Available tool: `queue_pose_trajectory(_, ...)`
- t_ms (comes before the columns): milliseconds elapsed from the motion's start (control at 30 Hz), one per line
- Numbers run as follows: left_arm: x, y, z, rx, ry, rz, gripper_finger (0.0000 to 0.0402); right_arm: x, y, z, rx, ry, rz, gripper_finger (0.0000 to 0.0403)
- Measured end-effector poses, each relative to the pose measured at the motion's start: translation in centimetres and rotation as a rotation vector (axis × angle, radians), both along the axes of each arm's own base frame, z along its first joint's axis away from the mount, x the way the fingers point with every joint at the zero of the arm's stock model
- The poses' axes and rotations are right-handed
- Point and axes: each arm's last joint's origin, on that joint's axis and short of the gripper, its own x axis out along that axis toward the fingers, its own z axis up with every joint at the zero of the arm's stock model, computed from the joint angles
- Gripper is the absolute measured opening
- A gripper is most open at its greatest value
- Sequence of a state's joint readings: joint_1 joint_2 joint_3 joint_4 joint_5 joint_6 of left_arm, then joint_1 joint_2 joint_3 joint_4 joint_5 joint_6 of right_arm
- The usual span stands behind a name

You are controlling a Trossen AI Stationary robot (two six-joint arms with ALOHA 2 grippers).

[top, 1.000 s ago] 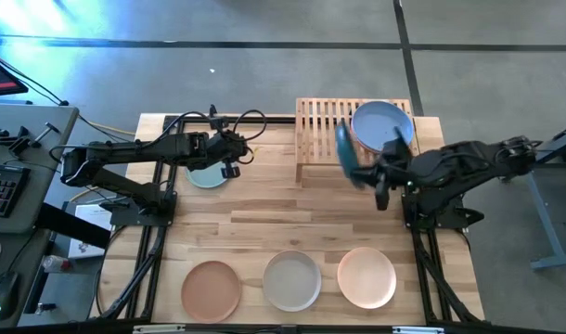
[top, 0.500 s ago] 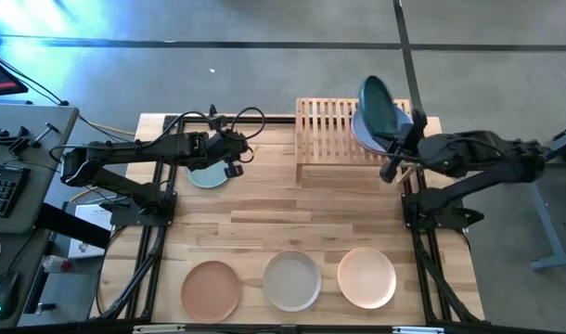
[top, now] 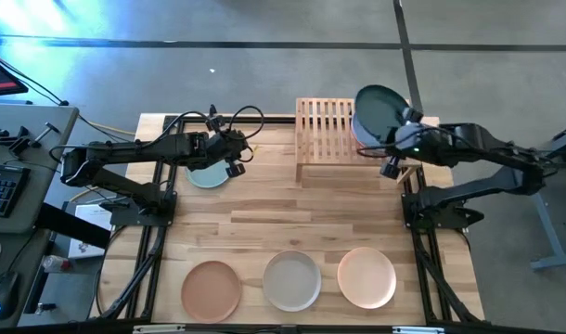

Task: Place and stack plates onto a shelf
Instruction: Stack the green plate on top of the blue plate onto the shelf

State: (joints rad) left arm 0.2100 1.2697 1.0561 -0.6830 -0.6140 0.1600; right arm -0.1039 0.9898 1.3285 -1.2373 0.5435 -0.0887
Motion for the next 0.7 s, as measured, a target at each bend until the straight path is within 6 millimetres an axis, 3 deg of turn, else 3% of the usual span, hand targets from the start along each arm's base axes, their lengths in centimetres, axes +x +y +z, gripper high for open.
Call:
queue_pose_trajectory(267,0.0,0.0,0.0,0.0,0.0,0.001,0.0102,1.8,-1.4,-2.1,0.029,0.237,-0.062,0.0)
queue_pose_trajectory(700,0.0,0.0,0.0,-0.001,-0.002,0.002,0.0102,3.3,-3.1,-3.4,0.162,0.26,-0.144,0.0)
